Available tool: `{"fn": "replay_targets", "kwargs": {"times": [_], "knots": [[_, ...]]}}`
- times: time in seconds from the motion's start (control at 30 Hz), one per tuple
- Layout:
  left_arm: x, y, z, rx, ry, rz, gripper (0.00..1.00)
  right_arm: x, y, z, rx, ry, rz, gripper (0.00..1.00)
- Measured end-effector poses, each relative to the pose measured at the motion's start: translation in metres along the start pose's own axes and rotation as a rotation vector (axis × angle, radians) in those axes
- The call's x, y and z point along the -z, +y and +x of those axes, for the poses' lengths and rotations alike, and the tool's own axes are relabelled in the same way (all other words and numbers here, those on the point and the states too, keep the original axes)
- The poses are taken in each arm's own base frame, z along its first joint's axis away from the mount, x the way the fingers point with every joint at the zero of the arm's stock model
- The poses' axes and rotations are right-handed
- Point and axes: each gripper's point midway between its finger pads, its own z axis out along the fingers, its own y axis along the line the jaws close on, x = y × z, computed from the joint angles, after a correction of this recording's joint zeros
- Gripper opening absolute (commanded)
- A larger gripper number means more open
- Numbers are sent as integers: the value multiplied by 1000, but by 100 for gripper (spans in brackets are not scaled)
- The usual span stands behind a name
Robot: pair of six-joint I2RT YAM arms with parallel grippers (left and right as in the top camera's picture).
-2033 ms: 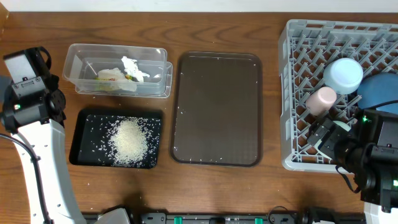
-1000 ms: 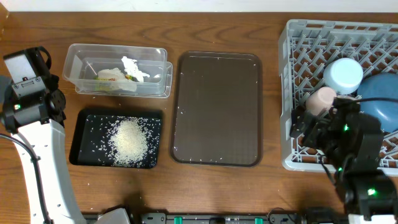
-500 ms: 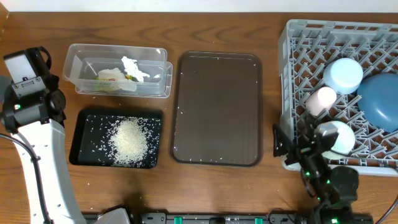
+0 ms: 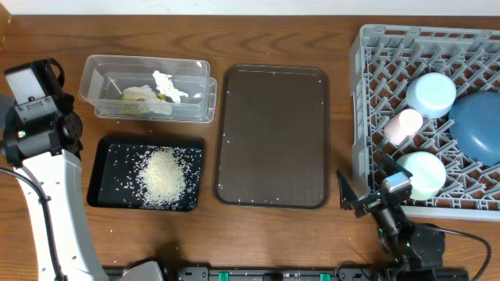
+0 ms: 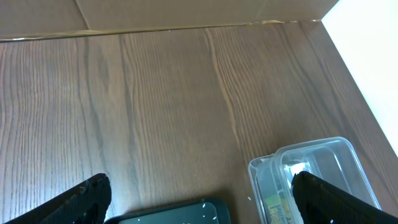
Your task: Sort waste into correct bins and load items into the dishwasher rack
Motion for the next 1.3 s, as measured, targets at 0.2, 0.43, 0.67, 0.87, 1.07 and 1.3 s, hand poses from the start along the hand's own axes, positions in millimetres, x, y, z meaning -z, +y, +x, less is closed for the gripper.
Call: {"fn": "replay_targets", "kwargs": {"times": [0.2, 0.43, 0.67, 0.87, 1.07, 1.3], "knots": [[0, 0, 0, 0, 0, 0, 95, 1, -11, 14, 62, 60, 65, 99], [0, 0, 0, 0, 0, 0, 95, 3, -28, 17, 113, 77, 158, 99], [0, 0, 0, 0, 0, 0, 95, 5, -36, 18, 76, 81, 210, 99], [0, 0, 0, 0, 0, 0, 95, 7, -45, 19, -15, 76, 269, 99], [0, 0, 0, 0, 0, 0, 95, 8, -49, 19, -27, 75, 291, 99], [0, 0, 0, 0, 0, 0, 95, 8, -51, 19, 6, 80, 300, 99]]}}
